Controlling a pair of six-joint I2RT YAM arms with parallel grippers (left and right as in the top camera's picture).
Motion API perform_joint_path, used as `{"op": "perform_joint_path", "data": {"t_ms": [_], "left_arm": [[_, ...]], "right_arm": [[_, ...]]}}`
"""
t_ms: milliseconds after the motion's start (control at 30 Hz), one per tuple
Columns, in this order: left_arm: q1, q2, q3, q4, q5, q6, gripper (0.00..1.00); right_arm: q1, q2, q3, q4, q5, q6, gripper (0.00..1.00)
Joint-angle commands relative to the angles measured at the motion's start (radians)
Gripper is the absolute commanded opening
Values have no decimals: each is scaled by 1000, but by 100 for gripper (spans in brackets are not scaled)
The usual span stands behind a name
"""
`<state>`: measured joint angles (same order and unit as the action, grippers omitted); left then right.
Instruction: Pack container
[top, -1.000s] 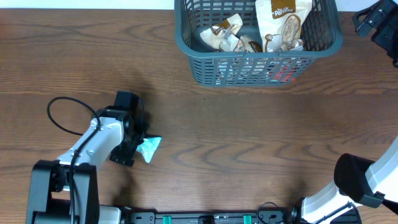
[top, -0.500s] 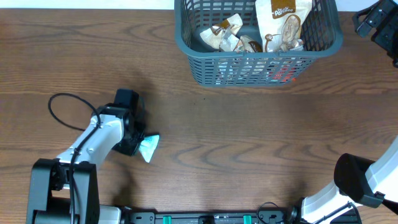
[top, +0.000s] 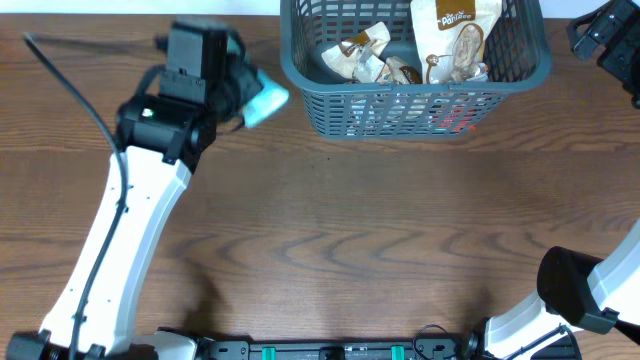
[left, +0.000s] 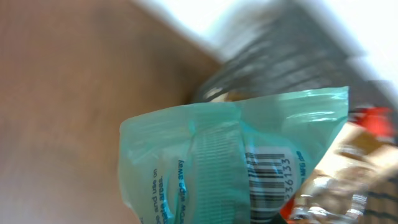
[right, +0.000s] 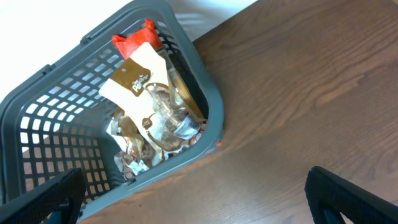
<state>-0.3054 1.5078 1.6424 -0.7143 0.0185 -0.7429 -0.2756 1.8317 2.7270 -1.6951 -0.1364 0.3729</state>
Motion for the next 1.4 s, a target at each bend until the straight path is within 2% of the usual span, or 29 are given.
{"op": "perform_joint_path", "data": {"t_ms": [0, 167, 367, 567, 1067, 1167, 1200, 1267, 1300, 1367], "left_arm": [[-39, 6, 123, -1, -113, 166, 6], [-91, 75, 198, 89, -117, 204, 6], [-166, 198, 209, 300, -117, 274, 5], [-190, 313, 210, 434, -117, 279, 5], [-191, 445, 209, 386, -117, 318, 6], [-191, 445, 209, 387, -117, 338, 17], [-191, 445, 209, 386, -117, 345, 25], [-191, 445, 209, 387, -117, 350, 55], [-191, 444, 210, 388, -117, 350, 65], [-191, 442, 218, 386, -117, 351, 77]], "right_arm": [[-5, 1, -1, -3, -3, -15, 99], [-5, 1, -1, -3, -4, -14, 99], [-5, 1, -1, -3, -57, -14, 99], [-5, 1, -1, -3, -56, -11, 99], [-5, 1, -1, -3, -55, -11, 99], [-5, 1, -1, -3, -55, -11, 99], [-5, 1, -1, -3, -55, -11, 99], [-5, 1, -1, -3, -55, -11, 99], [-5, 1, -1, -3, -55, -11, 99], [-5, 1, -1, -3, -55, -11, 99]]}}
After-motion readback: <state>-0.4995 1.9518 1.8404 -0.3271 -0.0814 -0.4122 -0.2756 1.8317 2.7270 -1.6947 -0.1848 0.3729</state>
